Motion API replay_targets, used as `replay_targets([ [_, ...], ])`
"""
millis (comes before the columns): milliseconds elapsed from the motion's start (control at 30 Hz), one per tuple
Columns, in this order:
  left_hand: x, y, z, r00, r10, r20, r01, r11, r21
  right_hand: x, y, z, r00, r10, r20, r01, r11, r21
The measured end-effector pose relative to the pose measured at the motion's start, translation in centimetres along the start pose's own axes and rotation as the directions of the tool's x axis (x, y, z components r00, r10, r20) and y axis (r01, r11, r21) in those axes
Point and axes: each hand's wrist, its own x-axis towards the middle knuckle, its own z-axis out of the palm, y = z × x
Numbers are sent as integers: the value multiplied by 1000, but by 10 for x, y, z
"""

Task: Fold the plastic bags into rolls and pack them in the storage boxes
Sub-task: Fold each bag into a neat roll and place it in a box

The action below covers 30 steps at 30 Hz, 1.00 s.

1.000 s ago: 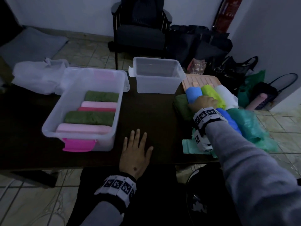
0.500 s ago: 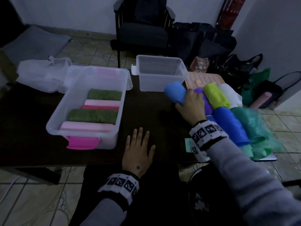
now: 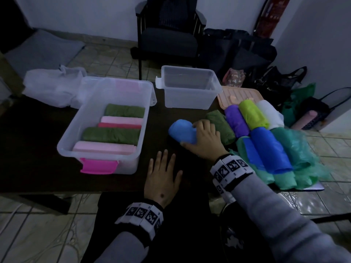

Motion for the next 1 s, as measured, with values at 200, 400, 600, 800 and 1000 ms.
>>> replay_targets([
  [200,4,-2,-14,997,-17,73,29,985,-172,5,-6,0,968,34,248,-87,975,204],
  [400,18,11,-28,998,-59,-25,48,947,-318,0,-14,-1,956,89,281,-252,741,622],
  [600,50,20,-43,999,-6,45,17,972,-235,0,10,-7,958,210,194,-286,736,614],
  [800,53,10,-47,983,174,66,-120,863,-490,-12,29,-9,939,127,319,-203,955,218],
  [1000,62,9,-60,992,-96,81,122,600,-791,-23,18,-17,983,10,181,-18,999,47],
])
